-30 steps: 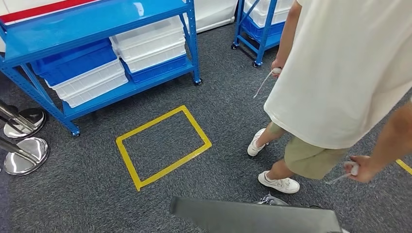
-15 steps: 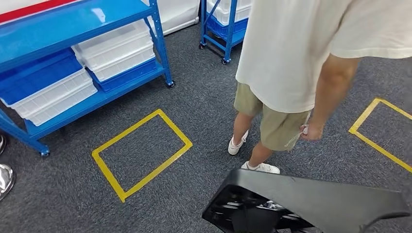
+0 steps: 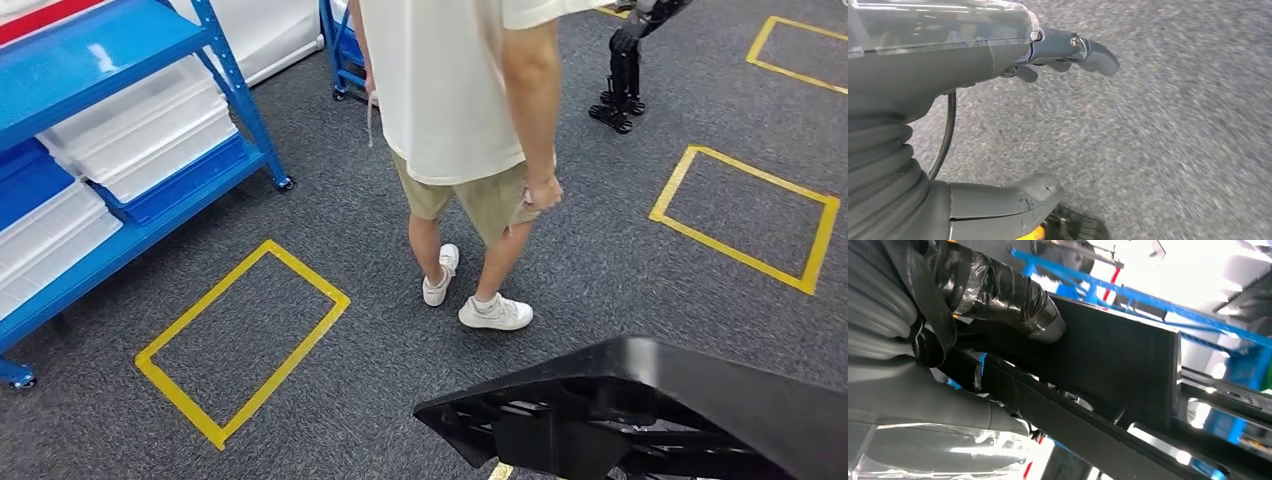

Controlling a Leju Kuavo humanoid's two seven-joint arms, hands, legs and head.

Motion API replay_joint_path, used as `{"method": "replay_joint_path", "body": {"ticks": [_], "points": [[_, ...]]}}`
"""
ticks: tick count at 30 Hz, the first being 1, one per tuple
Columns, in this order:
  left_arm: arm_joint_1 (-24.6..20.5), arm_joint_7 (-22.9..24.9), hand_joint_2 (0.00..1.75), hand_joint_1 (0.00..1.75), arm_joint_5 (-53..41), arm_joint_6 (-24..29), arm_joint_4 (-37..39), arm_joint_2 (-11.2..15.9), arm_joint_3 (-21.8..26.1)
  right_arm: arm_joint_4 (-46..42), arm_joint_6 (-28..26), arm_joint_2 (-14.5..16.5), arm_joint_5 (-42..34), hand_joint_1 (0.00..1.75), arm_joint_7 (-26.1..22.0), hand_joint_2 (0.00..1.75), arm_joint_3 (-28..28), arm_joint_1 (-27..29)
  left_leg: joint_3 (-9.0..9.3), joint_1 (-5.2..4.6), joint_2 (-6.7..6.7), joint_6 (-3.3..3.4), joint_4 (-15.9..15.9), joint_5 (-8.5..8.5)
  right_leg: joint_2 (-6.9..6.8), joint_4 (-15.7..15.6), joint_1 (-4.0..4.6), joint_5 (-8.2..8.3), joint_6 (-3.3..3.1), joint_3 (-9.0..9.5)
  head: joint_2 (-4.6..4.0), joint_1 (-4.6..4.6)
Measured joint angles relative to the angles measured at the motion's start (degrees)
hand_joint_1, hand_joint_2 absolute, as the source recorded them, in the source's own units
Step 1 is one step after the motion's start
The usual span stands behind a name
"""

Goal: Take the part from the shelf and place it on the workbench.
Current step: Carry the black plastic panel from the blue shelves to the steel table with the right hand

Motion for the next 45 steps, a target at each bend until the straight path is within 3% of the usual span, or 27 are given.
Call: {"method": "replay_joint_path", "body": {"ticks": [2,3,4,6,8,10,12,14,16,18,19,21,23,25,27,29,31,33,34,35,36,38,39,40,42,43,45], "points": [[0.18,-0.01,1.75,0.00,-0.01,-0.03,0.00,-0.05,0.08,-0.42,0.01,0.42,-0.01,1.75,-0.03,1.75,-0.08,0.06,-4.07,0.17,-1.59,-0.19,8.88,-3.68,1.38,0.07,0.05,0.03,-0.18,-0.03,0.00,0.00],[0.26,-0.01,1.75,0.00,-0.03,-0.04,0.00,-0.08,0.10,-0.59,0.01,0.58,0.02,1.75,-0.03,1.75,-0.10,0.15,-5.44,0.18,-1.77,-0.17,11.51,-4.13,2.17,0.11,0.08,0.03,-0.20,-0.02,0.00,0.00],[0.29,-0.01,1.75,0.00,-0.10,-0.08,0.00,-0.13,0.11,-0.77,0.01,0.70,0.07,1.75,-0.03,1.75,-0.11,0.20,-5.78,0.18,-1.85,-0.06,11.75,-3.28,2.98,0.15,0.10,0.03,-0.21,0.02,0.00,0.00],[0.23,-0.07,1.75,0.00,-0.41,-0.22,0.00,-0.21,0.12,-1.31,-0.01,0.90,0.24,1.75,-0.03,1.75,-0.13,0.29,-3.49,0.17,-2.84,0.44,5.56,1.40,4.54,0.17,0.07,0.03,-0.20,0.23,0.00,0.00],[0.21,-0.28,1.75,0.00,-0.91,-0.45,0.00,-0.30,0.12,-1.88,-0.15,1.10,0.39,1.75,-0.04,1.75,-0.11,0.37,-0.64,0.21,-5.97,1.04,-1.94,5.65,6.02,0.24,0.03,0.17,0.03,0.08,0.00,0.01],[0.26,-0.63,1.75,0.00,-1.48,-0.82,0.00,-0.39,0.12,-2.38,-0.70,1.30,0.62,1.75,-0.05,1.75,-0.10,0.74,0.23,0.17,-7.64,1.30,-4.56,7.00,7.48,0.22,-0.25,0.54,0.61,-0.45,0.00,0.01],[0.01,-1.03,1.75,0.00,-2.01,-1.30,0.00,-0.45,0.12,-3.07,-1.62,1.46,0.93,1.75,-0.05,1.75,-0.10,1.36,0.67,0.25,-6.18,1.52,-5.64,7.19,8.38,0.00,-0.44,0.78,1.36,-0.79,0.00,0.01],[-0.42,-1.39,1.75,0.00,-2.58,-1.66,0.00,-0.57,0.11,-3.87,-2.68,1.60,1.23,1.75,-0.03,1.75,-0.06,1.73,1.42,0.41,-4.51,2.03,-7.56,7.12,5.98,2.23,-0.06,-0.99,1.86,-2.06,0.00,0.10],[-0.43,-1.56,1.75,0.00,-3.04,-1.80,0.00,-0.79,0.10,-4.37,-3.72,1.80,1.51,1.75,0.10,1.75,0.05,1.98,1.63,0.27,-2.87,2.37,-8.43,6.92,2.54,9.12,0.19,-4.91,2.09,-5.25,0.00,0.22],[-0.21,-1.60,1.75,0.00,-3.31,-1.87,0.00,-0.95,0.10,-4.56,-4.42,2.06,1.77,1.75,0.31,1.75,0.13,2.40,1.55,-0.01,-1.12,2.45,-8.44,6.86,1.52,15.71,0.08,-7.35,2.27,-8.07,0.00,0.25],[-0.22,-1.61,1.75,0.00,-3.45,-1.93,0.00,-0.99,0.10,-4.63,-4.67,2.19,1.85,1.75,0.39,1.75,0.15,2.63,1.55,-0.10,-0.31,2.46,-8.41,6.82,1.36,16.27,0.05,-7.02,2.28,-8.15,0.00,0.23],[-0.46,-1.61,1.75,0.00,-3.86,-2.08,0.00,-1.13,0.08,-4.92,-5.26,2.46,1.98,1.75,0.59,1.75,0.19,3.06,1.70,-0.19,1.10,2.39,-8.40,6.68,0.61,10.33,0.11,-3.51,2.05,-4.71,0.00,0.23],[-0.59,-1.68,1.75,0.00,-4.27,-2.18,0.00,-1.31,0.02,-5.44,-6.02,2.74,2.16,1.75,0.77,1.75,0.28,3.40,1.87,-0.32,2.22,2.18,-8.37,6.49,-1.98,1.87,0.71,-0.56,1.42,-0.22,0.00,0.23],[-0.59,-1.87,1.75,0.00,-4.56,-2.28,0.00,-1.44,-0.02,-5.89,-6.75,2.99,2.23,1.75,0.88,1.75,0.41,3.78,1.85,-0.46,3.27,1.85,-8.18,6.36,-3.38,-1.28,1.45,-0.03,0.84,1.15,0.00,0.22],[-0.66,-2.07,1.75,0.00,-4.79,-2.38,0.00,-1.56,-0.03,-6.12,-7.16,3.23,2.21,1.75,1.01,1.75,0.50,4.22,1.85,-0.54,4.26,1.45,-7.97,6.06,-2.22,-1.35,1.47,0.16,0.51,0.98,0.00,0.22],[-0.83,-2.15,1.75,0.00,-4.93,-2.45,0.00,-1.68,-0.04,-6.39,-7.26,3.50,2.17,1.75,1.09,1.75,0.57,4.47,1.24,-0.36,2.71,0.95,-5.98,4.27,-1.11,-1.60,1.05,0.35,0.09,1.12,0.00,0.21],[-0.80,-2.19,1.75,0.00,-4.97,-2.46,0.00,-1.73,-0.05,-6.62,-7.28,3.73,2.09,1.75,1.22,1.75,0.70,4.53,-1.56,-0.02,-0.43,0.54,0.81,0.45,-0.04,-1.64,0.79,0.47,-0.35,1.17,0.00,0.20],[-0.48,-2.27,1.75,0.00,-4.97,-2.46,0.00,-1.79,-0.05,-6.65,-7.32,3.87,1.86,1.75,1.52,1.75,0.87,4.57,-5.34,0.20,-1.71,0.29,8.99,-2.59,1.32,-1.53,0.73,0.54,-0.53,1.03,0.00,0.20],[-0.35,-2.34,1.75,0.00,-4.97,-2.46,0.00,-1.85,-0.05,-6.64,-7.34,3.93,1.64,1.75,1.70,1.75,0.93,4.59,-6.27,0.28,-1.85,0.21,10.81,-2.61,2.08,-1.47,0.69,0.58,-0.55,0.99,0.00,0.20],[-0.28,-2.46,1.75,0.00,-4.97,-2.46,0.00,-1.92,-0.05,-6.60,-7.37,3.98,1.29,1.75,1.97,1.75,0.96,4.48,-6.09,0.36,-1.92,0.18,10.17,-1.36,2.87,-1.39,0.64,0.60,-0.54,1.00,0.00,0.20],[-0.27,-2.60,1.75,0.00,-4.97,-2.45,0.00,-2.01,-0.05,-6.52,-7.40,4.05,0.85,1.75,2.35,1.75,0.98,4.18,-4.84,0.48,-2.25,0.20,7.22,0.90,3.67,-1.32,0.56,0.60,-0.51,1.07,0.00,0.20],[-0.28,-2.93,1.75,0.00,-4.92,-2.44,0.00,-2.14,-0.04,-6.17,-7.53,4.25,-0.27,1.75,3.38,1.75,1.02,2.96,-1.44,0.72,-4.49,0.31,-0.88,5.55,5.19,-1.16,0.43,0.64,-0.29,1.03,0.00,0.20],[-0.26,-3.08,1.75,0.00,-4.89,-2.42,0.00,-2.21,-0.02,-5.96,-7.60,4.33,-0.74,1.75,3.90,1.75,1.04,2.15,-0.36,0.80,-5.62,0.36,-3.61,6.86,5.93,-1.01,0.34,0.76,-0.04,0.75,0.00,0.21],[-0.28,-3.20,1.75,0.00,-4.87,-2.40,0.00,-2.27,0.00,-5.73,-7.63,4.43,-1.16,1.75,4.33,1.75,1.07,1.48,0.10,0.80,-6.36,0.38,-4.97,7.37,6.62,-0.91,0.21,0.94,0.27,0.37,0.00,0.21],[-0.45,-3.44,1.75,0.00,-4.88,-2.39,0.00,-2.36,0.03,-5.34,-7.45,4.63,-1.81,1.75,4.85,1.75,1.10,0.64,0.18,0.72,-5.75,0.49,-5.54,7.46,7.91,-0.92,0.02,1.40,1.02,-0.30,0.00,0.21],[-0.65,-3.57,1.75,0.00,-4.91,-2.40,0.00,-2.40,0.03,-5.19,-7.29,4.73,-2.08,1.75,4.97,1.75,1.13,0.45,0.48,0.76,-5.04,0.76,-6.31,7.37,7.66,-0.75,0.05,1.25,1.32,-0.59,0.00,0.21],[-0.89,-3.87,1.75,0.00,-4.96,-2.44,0.00,-2.46,0.04,-4.88,-7.09,4.81,-2.40,1.75,5.06,1.75,1.17,-0.20,1.03,0.81,-3.58,1.53,-7.82,7.25,4.98,2.53,0.30,-0.90,1.87,-2.29,0.00,0.27]]}}
